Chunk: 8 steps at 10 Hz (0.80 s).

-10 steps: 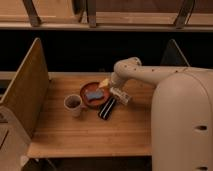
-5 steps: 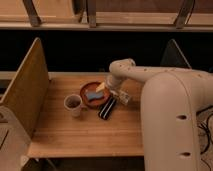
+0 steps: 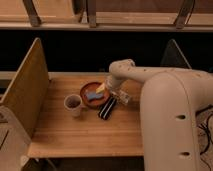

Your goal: Drag the ceramic bowl in a circle

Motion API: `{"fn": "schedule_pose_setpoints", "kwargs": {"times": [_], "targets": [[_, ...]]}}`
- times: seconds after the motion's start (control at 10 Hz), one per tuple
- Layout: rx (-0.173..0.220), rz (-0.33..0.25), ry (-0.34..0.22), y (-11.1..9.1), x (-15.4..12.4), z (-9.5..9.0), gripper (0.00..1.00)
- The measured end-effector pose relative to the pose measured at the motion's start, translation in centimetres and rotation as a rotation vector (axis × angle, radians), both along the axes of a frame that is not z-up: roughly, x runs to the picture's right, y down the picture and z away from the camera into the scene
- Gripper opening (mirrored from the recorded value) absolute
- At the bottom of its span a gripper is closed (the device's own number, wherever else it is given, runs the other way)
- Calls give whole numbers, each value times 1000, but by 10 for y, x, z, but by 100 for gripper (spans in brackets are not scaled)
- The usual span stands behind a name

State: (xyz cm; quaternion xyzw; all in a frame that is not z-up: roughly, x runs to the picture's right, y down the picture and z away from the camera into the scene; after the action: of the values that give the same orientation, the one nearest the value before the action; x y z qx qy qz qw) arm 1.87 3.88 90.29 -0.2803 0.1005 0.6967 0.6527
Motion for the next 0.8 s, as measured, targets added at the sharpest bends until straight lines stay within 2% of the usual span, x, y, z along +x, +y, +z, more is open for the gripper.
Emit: {"fn": "schedule_pose_setpoints", "kwargs": {"times": [0.3, 0.6, 0.7, 0.8], "targets": [[-39, -34, -6, 16, -12, 9, 80], [-49, -48, 3, 17, -16, 17, 80], [-51, -55, 3, 17, -19, 19, 78], [-58, -66, 2, 19, -23, 22, 70]]}}
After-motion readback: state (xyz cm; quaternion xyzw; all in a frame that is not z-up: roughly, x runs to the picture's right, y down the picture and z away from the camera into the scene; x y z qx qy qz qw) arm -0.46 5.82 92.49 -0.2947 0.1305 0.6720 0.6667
